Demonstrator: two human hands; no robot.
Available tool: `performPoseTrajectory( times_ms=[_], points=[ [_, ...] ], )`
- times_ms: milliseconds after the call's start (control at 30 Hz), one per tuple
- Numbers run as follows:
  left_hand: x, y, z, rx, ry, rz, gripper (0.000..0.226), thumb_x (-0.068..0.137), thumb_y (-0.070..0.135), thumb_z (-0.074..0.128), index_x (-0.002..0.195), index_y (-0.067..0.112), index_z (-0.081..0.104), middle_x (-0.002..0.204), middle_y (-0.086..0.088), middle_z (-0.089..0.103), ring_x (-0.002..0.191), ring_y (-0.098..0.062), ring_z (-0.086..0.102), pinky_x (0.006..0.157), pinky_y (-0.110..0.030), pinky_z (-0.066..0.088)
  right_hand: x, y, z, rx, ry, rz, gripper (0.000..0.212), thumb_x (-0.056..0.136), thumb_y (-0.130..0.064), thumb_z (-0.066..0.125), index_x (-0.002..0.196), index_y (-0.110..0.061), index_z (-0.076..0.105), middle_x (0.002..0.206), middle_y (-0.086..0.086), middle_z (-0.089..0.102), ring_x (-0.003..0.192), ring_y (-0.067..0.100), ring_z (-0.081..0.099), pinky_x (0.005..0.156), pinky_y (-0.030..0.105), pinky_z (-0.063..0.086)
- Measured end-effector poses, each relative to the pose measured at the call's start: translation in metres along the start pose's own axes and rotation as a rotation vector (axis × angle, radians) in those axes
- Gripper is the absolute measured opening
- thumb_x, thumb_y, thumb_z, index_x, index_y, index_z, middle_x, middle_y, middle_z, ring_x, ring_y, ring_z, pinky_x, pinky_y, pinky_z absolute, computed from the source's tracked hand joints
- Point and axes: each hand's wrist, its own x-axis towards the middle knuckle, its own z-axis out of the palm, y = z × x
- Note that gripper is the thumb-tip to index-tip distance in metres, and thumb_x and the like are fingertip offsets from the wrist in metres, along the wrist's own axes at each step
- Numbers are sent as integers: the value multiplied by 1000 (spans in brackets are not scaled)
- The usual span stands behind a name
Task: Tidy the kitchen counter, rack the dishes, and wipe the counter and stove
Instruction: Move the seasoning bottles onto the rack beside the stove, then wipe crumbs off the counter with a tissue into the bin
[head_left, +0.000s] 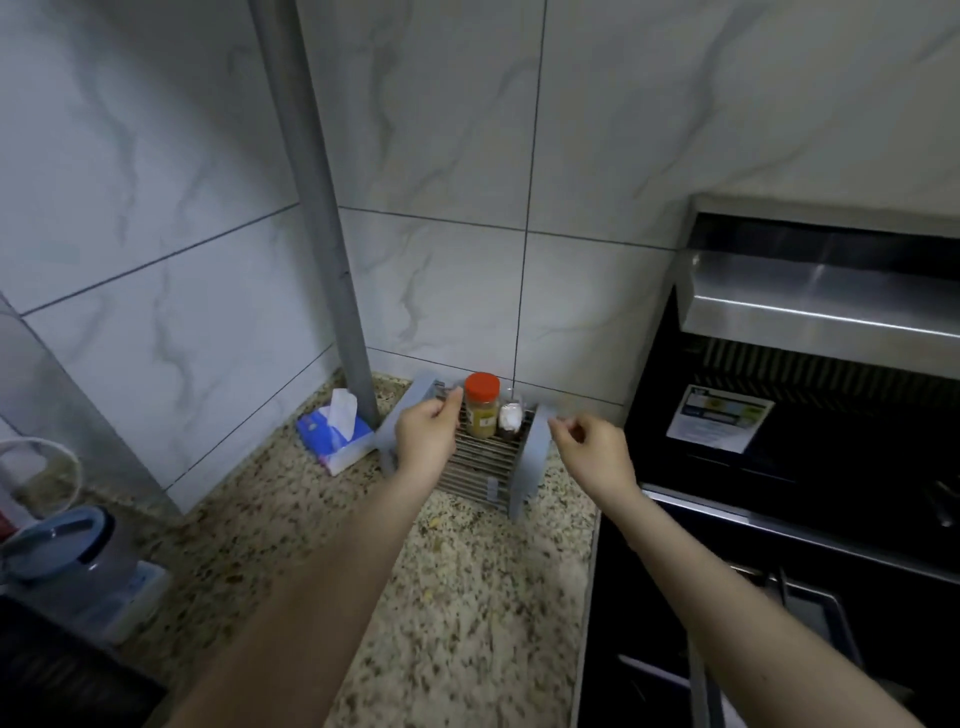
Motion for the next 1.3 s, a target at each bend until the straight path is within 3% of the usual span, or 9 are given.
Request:
performPoseTrajectory(
  times_ms=[167, 400, 533, 700, 1033, 1300],
  points=[
    [-66, 4, -13, -14, -20, 0, 53, 90, 39, 58, 49, 16, 35, 52, -12, 36, 53, -22, 43, 59, -30, 32, -68, 2, -41, -12, 70, 32, 42, 90, -38, 55, 57, -17, 42, 57, 1, 52, 61, 21, 54, 58, 33, 42],
    [-160, -1, -12, 40, -264, 79, 54, 82, 36, 70, 47, 16, 34, 45, -6, 34, 47, -18, 38, 52, -26, 30, -145, 30, -89, -8, 108, 171, 45, 84, -26, 55, 49, -17, 29, 42, -5, 29, 44, 12, 34, 47, 31, 25],
    [-212, 5, 27, 0, -415, 114, 54, 85, 31, 68, 48, 13, 33, 49, -10, 33, 52, -23, 39, 59, -28, 32, -193, 58, -136, -9, 184, 287, 45, 79, -23, 56, 46, -15, 27, 35, -5, 27, 36, 8, 28, 43, 28, 26],
    [-277, 23, 86, -60, -502, 136, 59, 82, 33, 70, 42, 20, 28, 45, -8, 32, 48, -21, 36, 54, -29, 30, -237, 86, -220, -70, 332, 338, 45, 80, -22, 57, 46, -15, 27, 43, -3, 28, 47, 14, 30, 49, 33, 25],
    [-413, 72, 199, -94, -742, 204, 63, 82, 38, 68, 35, 19, 32, 36, 8, 26, 43, -17, 31, 48, -24, 28, -340, 165, -371, -69, 568, 425, 47, 79, -24, 55, 44, -16, 25, 42, -6, 24, 45, 11, 29, 50, 31, 25],
    [-594, 88, 291, -52, -908, 170, 64, 84, 38, 67, 36, 19, 28, 45, -7, 32, 45, -20, 32, 50, -28, 27, -468, 259, -506, -57, 728, 530, 50, 81, -18, 56, 43, -17, 23, 37, -5, 18, 42, 7, 22, 48, 32, 19]
  ],
)
